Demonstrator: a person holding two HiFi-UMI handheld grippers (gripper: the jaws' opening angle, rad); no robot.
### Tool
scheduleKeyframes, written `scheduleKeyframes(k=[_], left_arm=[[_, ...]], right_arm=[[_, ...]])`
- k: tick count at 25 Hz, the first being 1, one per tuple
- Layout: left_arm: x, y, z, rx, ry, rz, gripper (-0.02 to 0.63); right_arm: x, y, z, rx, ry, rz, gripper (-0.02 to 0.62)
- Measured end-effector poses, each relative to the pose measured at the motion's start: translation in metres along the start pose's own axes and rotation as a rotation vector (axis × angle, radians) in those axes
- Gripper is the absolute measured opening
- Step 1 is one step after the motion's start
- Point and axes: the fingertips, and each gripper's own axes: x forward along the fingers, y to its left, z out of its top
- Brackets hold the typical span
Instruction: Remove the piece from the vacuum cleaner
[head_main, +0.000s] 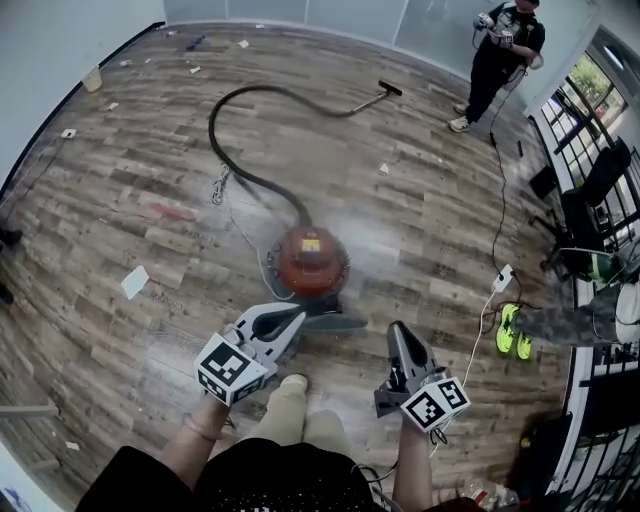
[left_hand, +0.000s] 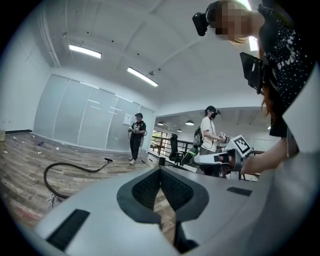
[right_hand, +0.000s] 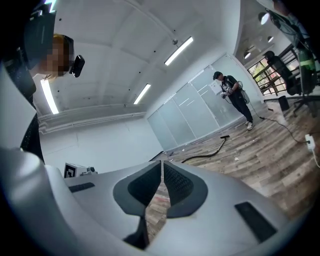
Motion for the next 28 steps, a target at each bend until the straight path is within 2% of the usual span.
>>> scheduleKeyframes(k=[3,8,16,19,23,28], left_arm=[[0.012,0.016,-0.027,0.0,0.017,0.002,0.008],[0.037,0.036,-0.077,-0.015,0.018,-0.016,0.008],[0.081,0.05,-0.168,0.01,0.003,-0.042,0.008],[0.096,0.053,-0.205,0.027,-0.012,-0.042,0.008],[0.114,0.061,-0.261,0.051,-0.028,-0.029,0.008],[0.124,0.071,-0.318,0.119,-0.074,-0.022,0.008]], right_arm=[[0.009,-0.033,-0.014,0.004,0.005,-0.014,0.011],[0.031,-0.078,-0.045,0.01,0.011,0.026,0.011],[0.06,-0.128,-0.137,-0.002,0.043,0.078,0.011],[0.069,-0.143,-0.174,-0.042,0.059,0.114,0.011],[0.078,-0.174,-0.217,-0.071,0.027,0.127,0.011],[0.079,-0.201,-0.255,-0.225,-0.002,0.138,0.011]])
